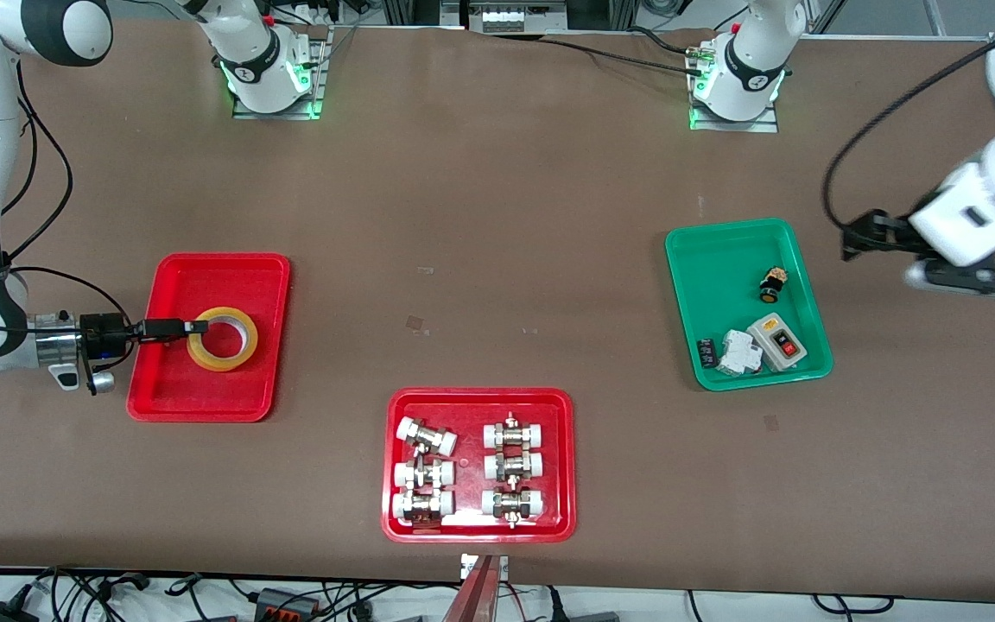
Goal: Left arm passes tape to right arm into tray
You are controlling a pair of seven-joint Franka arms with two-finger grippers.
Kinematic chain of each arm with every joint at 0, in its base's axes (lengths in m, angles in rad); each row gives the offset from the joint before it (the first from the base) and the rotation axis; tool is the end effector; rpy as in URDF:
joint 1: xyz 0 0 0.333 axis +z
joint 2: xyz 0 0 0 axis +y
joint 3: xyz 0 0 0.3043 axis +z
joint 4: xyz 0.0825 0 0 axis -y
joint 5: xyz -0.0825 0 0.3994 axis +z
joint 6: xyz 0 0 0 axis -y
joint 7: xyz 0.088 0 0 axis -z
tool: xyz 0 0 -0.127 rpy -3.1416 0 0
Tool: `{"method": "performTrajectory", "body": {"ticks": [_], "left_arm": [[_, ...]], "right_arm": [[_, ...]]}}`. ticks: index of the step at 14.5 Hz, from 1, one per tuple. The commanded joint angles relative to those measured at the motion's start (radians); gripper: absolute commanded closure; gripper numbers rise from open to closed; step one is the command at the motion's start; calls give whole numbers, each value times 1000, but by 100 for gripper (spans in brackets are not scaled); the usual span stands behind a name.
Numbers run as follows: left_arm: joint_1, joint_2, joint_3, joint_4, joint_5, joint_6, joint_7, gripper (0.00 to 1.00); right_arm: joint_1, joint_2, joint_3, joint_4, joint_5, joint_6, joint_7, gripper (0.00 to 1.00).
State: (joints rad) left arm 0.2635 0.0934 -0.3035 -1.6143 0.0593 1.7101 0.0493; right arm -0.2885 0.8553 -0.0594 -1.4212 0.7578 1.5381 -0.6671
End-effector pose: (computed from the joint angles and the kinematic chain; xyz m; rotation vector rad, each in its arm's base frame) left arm 0.6050 -0.0112 0.5312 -3.1071 0.1493 -0.0103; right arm 0.6359 -0.1306 0.1447 -2.1864 -0.0498 0.3330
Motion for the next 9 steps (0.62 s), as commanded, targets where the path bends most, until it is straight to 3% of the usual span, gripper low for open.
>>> {"method": "performTrajectory", "body": {"ticks": [1, 4, 9], "left_arm": [[-76, -78, 108, -59, -21, 45, 6, 0], [-66, -125, 113, -130, -88, 42, 1, 0], [-70, -190, 116, -208, -87, 56, -11, 0]], "right_arm": [[-23, 4, 21, 18, -14, -6, -12, 0], [-9, -4, 21, 18, -96, 29, -9, 0], [103, -48, 23, 16, -375, 195, 0, 0]]}}
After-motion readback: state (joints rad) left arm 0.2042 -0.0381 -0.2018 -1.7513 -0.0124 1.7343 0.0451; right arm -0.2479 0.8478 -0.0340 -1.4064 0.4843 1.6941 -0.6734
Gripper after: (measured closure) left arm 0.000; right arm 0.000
